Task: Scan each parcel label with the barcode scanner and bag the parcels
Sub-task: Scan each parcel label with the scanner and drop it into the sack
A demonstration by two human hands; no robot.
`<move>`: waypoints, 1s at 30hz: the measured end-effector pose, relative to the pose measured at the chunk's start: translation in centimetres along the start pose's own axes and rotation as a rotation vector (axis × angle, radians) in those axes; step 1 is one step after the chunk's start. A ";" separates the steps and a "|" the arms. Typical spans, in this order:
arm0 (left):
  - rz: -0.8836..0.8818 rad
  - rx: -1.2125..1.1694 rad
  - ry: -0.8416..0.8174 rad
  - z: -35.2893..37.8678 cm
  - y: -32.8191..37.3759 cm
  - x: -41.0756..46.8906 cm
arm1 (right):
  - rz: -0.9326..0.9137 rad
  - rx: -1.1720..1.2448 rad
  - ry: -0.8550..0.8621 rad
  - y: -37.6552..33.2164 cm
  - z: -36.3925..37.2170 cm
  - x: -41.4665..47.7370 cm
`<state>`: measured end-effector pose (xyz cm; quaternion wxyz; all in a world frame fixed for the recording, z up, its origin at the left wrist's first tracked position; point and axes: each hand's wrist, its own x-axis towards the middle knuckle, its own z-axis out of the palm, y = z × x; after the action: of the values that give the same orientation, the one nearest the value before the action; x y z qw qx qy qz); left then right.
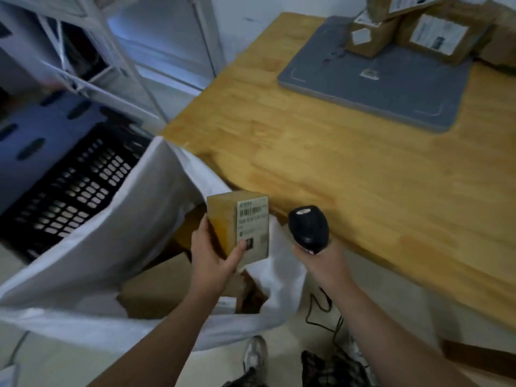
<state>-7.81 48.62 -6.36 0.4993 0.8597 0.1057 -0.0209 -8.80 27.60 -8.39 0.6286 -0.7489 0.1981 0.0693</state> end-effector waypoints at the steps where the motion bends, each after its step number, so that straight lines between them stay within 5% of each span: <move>1: -0.019 0.059 0.008 -1.7 -1.3 0.1 | 0.007 -0.049 0.008 1.2 1.1 0.1; 11: -0.120 0.576 -0.142 -5.7 -9.5 3.5 | 0.156 -0.401 0.108 7.7 6.4 0.9; 19: 0.098 0.852 -0.141 -3.5 -8.9 7.2 | -0.094 0.024 0.396 1.8 8.0 -1.1; 24: 0.362 1.041 -0.179 -2.3 -8.0 9.1 | -0.110 0.035 0.417 -0.8 8.1 -0.8; 27: 0.337 1.223 -0.319 -2.2 -7.7 9.3 | -0.096 -0.020 0.381 -0.5 7.9 -0.3; 30: 0.333 1.157 -0.252 -2.3 -5.9 9.1 | -0.072 -0.105 0.378 -0.6 6.8 0.0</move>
<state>-0.31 54.83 -11.52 -0.0430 0.9872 -0.1181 -0.0980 -7.63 34.31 -9.24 0.5425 -0.7869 0.2816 -0.0849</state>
